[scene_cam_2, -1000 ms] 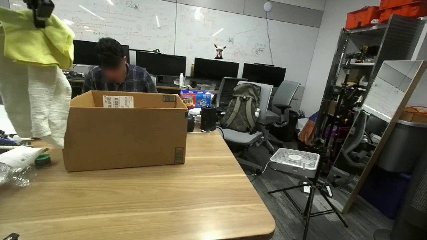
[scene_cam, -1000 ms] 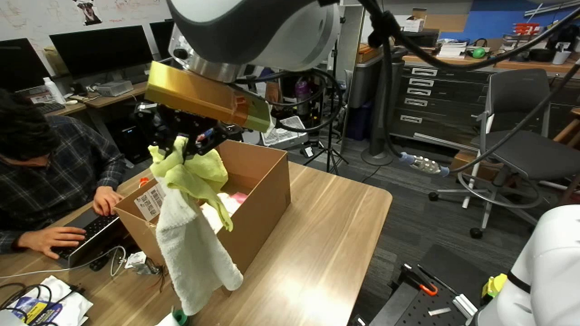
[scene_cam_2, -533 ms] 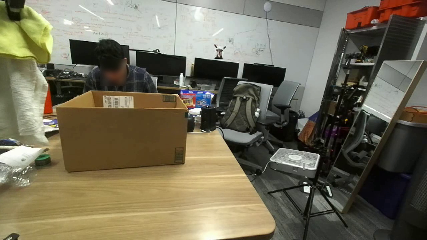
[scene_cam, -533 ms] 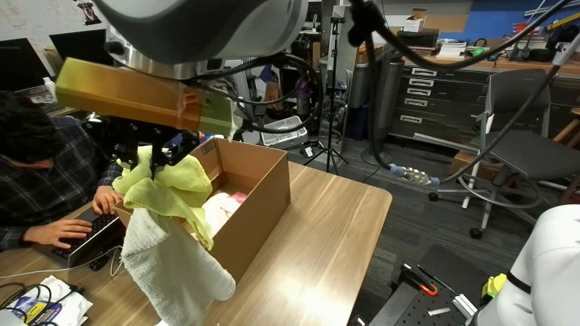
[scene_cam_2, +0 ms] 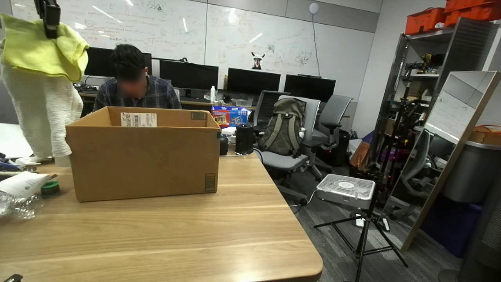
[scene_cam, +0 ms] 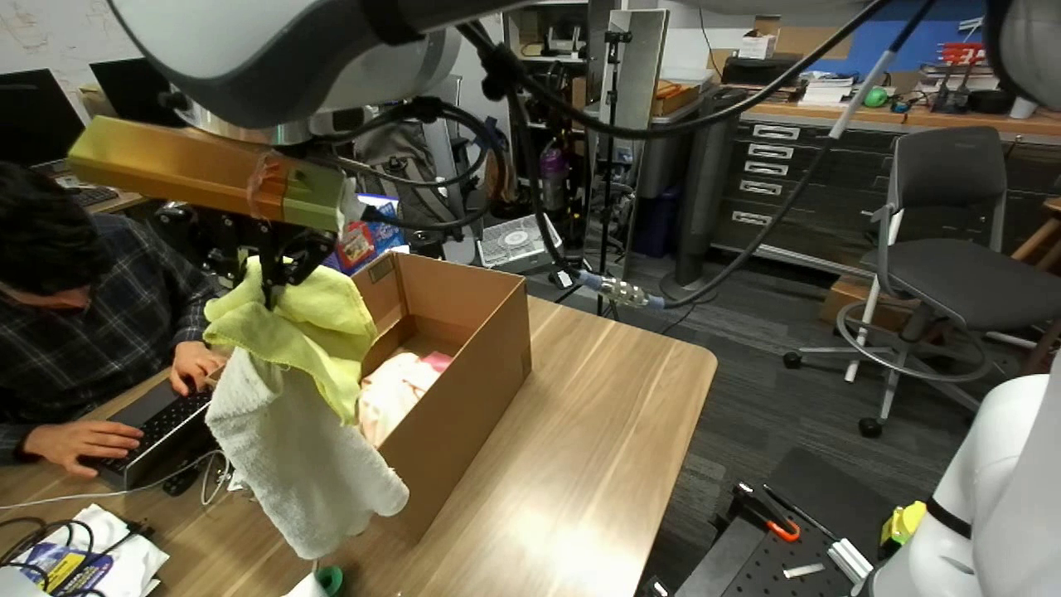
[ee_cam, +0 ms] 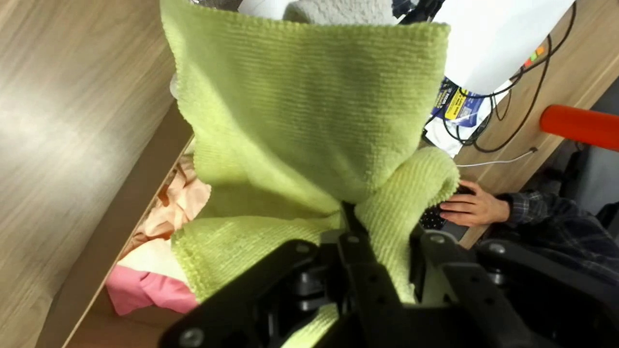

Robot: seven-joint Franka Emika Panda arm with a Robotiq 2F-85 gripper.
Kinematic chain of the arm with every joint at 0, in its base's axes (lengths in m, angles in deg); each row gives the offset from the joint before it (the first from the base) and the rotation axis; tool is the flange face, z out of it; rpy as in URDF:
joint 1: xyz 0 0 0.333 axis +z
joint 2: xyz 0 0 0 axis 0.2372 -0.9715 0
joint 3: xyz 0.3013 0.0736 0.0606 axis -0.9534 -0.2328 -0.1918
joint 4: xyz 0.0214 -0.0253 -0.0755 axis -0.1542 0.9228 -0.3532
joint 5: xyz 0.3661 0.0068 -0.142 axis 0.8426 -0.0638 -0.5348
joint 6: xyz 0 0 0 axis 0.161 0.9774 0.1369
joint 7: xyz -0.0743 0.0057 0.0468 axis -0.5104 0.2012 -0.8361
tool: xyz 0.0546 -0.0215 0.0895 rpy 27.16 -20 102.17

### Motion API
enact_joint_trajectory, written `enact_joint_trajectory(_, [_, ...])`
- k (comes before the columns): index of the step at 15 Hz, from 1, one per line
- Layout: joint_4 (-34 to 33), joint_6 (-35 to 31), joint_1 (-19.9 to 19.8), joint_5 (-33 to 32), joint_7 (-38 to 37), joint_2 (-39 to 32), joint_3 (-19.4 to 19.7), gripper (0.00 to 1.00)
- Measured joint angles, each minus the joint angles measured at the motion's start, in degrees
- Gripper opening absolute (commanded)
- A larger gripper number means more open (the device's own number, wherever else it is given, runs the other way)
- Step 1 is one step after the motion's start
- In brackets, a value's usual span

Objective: Put the shirts and towels in the box

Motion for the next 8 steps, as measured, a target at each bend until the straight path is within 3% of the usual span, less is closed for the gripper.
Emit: enact_joint_trajectory(8, [-15.1,7.4,0.1,4.1,-2.2,-7.0,7.5,0.09])
